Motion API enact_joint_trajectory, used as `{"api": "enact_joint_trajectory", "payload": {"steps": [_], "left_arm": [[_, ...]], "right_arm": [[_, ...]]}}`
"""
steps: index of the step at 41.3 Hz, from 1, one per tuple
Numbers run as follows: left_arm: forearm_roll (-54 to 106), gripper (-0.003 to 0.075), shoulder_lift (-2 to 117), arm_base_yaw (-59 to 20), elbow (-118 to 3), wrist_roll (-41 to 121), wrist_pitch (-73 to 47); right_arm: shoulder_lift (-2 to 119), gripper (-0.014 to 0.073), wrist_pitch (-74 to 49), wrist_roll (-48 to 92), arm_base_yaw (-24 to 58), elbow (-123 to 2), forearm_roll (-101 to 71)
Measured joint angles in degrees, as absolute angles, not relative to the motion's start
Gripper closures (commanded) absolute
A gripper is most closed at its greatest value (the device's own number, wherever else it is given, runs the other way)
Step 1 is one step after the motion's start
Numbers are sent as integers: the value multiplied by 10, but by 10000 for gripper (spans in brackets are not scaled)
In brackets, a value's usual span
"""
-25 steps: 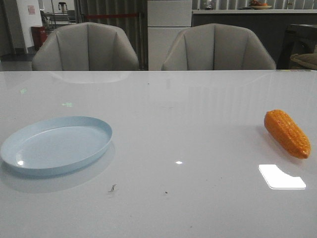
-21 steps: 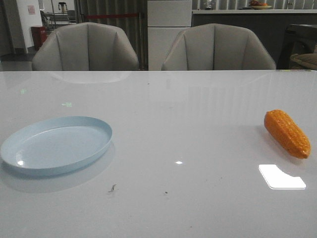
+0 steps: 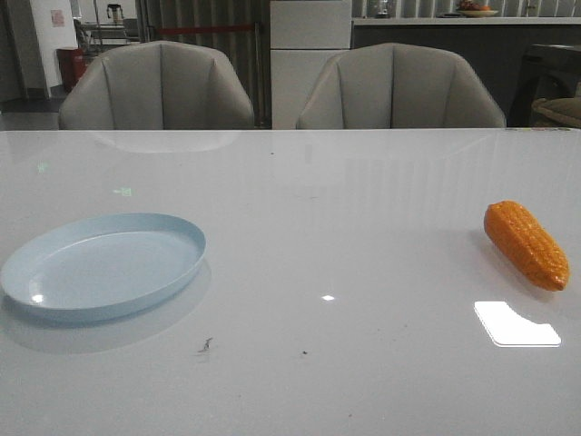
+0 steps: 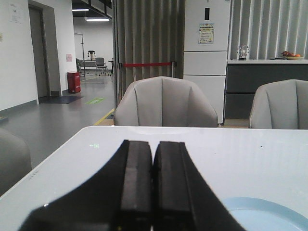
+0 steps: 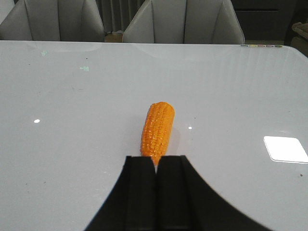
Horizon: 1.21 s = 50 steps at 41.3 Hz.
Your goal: Place corn on plate with both arms
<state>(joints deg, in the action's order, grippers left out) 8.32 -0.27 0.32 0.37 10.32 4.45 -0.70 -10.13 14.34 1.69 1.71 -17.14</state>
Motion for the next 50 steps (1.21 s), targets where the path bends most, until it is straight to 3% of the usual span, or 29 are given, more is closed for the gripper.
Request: {"api": "enact_joint_trajectory", "payload": {"steps": [22,33,50], "left_arm": [[83,624,-3,3,4,103,48],[75,624,-3,3,0,103,103],[-14,624,59,3,-179,103,104]], "right_arm": [[-7,536,-92,143,17,17,-161],[-7,536,46,143,17,15,-161],[5,536,30,142,17,-177,-163]]}}
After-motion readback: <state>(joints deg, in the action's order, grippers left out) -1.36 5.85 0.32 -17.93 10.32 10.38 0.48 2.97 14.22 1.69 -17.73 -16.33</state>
